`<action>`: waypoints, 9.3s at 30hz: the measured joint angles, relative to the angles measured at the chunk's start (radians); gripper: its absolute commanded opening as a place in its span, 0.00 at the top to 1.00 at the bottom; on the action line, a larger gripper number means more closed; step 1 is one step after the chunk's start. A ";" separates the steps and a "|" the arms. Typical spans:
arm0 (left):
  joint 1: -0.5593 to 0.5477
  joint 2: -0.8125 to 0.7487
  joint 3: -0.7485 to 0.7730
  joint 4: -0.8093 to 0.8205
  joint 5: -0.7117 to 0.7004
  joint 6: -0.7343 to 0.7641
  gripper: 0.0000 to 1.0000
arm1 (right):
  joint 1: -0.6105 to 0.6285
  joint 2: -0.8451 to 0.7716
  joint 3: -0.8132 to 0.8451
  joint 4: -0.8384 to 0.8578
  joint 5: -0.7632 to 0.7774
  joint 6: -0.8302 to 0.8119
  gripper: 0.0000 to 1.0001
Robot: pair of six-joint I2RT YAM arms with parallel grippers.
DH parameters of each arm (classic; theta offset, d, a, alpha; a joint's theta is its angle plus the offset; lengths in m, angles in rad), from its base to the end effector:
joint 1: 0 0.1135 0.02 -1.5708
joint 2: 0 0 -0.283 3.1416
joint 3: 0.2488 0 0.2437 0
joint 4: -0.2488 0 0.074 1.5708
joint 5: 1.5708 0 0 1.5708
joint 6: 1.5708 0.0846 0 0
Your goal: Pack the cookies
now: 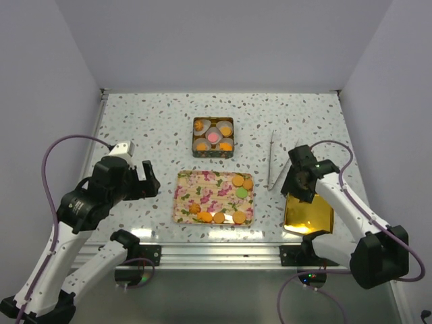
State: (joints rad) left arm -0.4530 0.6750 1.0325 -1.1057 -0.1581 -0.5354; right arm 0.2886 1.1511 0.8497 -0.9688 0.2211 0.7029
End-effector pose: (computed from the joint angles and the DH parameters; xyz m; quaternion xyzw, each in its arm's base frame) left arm 0.1090 -0.0383 0.3220 -0.0692 0.9117 -0.1253 0.3852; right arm 0.1916 0.0375 0.2096 0.2183 0.9583 -0.0252 0.1828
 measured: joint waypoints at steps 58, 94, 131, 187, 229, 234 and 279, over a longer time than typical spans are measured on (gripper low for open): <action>0.004 0.373 0.408 0.150 -0.050 0.049 0.00 | 0.000 0.077 0.571 0.158 -0.613 0.083 1.00; 0.275 0.756 0.109 2.017 0.967 -1.044 0.04 | 0.139 0.430 0.426 2.252 -0.887 1.289 1.00; 0.315 0.746 0.041 2.041 0.951 -1.085 1.00 | 0.129 0.261 0.399 1.197 -0.962 0.596 0.30; 0.308 0.539 0.029 1.038 0.825 -0.603 0.03 | 0.203 0.090 0.141 1.062 -0.478 0.608 0.95; 0.080 0.741 0.287 0.497 0.257 -0.201 0.07 | 0.068 0.695 0.143 1.549 -0.670 0.595 1.00; 0.097 0.776 0.287 0.510 0.238 -0.184 0.07 | 0.068 0.718 0.143 1.609 -0.711 0.624 1.00; 0.127 1.241 0.443 0.631 0.307 -0.125 0.09 | 0.018 0.826 0.079 1.726 -0.796 0.638 0.61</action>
State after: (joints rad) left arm -0.3256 1.9160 1.4750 -0.4751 0.1493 -0.6601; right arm 0.3069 1.9774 0.9291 0.7570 -0.5751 1.3407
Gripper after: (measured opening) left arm 0.918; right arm 0.378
